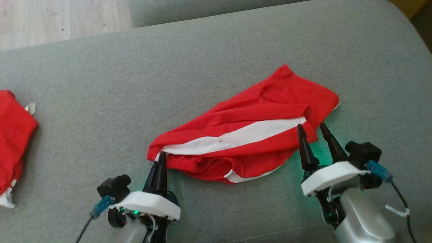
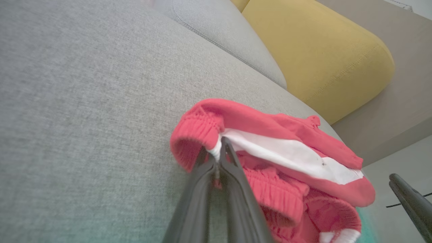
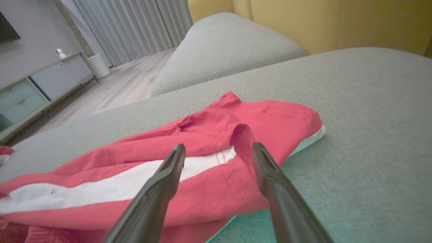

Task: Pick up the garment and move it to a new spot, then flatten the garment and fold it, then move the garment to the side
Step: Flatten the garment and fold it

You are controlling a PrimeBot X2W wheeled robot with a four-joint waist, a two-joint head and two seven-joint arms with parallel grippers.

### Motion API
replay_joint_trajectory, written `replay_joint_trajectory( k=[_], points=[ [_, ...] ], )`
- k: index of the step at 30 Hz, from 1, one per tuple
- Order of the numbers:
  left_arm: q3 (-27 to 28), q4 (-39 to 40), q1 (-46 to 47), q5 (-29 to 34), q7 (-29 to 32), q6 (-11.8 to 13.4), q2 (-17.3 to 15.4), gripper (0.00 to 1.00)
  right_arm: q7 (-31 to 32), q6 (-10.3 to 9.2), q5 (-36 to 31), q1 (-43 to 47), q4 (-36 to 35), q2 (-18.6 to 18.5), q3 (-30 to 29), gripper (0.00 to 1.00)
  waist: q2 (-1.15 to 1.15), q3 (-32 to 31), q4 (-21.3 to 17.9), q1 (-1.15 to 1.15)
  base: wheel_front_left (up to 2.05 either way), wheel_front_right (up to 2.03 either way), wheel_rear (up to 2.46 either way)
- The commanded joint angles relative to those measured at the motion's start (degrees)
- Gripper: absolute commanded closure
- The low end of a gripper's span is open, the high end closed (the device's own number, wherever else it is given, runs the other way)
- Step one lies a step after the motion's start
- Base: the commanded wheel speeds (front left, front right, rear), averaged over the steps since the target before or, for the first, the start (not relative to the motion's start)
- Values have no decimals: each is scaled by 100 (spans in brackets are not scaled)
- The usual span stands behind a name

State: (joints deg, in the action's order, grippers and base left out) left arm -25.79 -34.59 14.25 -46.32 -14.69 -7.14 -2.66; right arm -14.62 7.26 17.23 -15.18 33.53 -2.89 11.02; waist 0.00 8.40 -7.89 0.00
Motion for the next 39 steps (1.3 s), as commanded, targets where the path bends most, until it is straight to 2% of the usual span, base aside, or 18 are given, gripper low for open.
replay_joint_trajectory(
  k=[1, 7, 12, 19, 30, 39],
  points=[
    [208, 163, 184, 48, -31, -33, -21, 100, -38, 23, 228, -234, -30, 2, 182, 0, 0, 18, 36, 0, 0, 0, 0],
    [134, 181, 174, 186, -31, -34, -21, 100, -38, 23, 1110, -627, 566, -29, 519, 0, 0, 98, 144, 0, 0, 0, 0],
    [66, 200, 196, 195, -31, -34, -21, 100, -38, 23, 1768, -1046, 899, -370, 941, 0, 0, 191, 197, 0, 0, 0, 0],
    [19, 207, 211, 211, -31, -35, -21, 100, -38, 23, 2147, -1316, 1223, -612, 1470, 0, 0, 256, 227, 0, 0, 0, 0],
    [86, 226, 214, 250, -31, -35, -21, 100, -38, 23, 2936, -1332, 1209, -842, 2396, 0, 0, 297, 240, 0, 0, 0, 0],
    [92, 184, 154, 267, -31, -35, -21, 100, -38, 23, 3508, -1252, 944, -1027, 2794, 0, 0, 296, 250, 0, 0, 0, 0]
  ],
)
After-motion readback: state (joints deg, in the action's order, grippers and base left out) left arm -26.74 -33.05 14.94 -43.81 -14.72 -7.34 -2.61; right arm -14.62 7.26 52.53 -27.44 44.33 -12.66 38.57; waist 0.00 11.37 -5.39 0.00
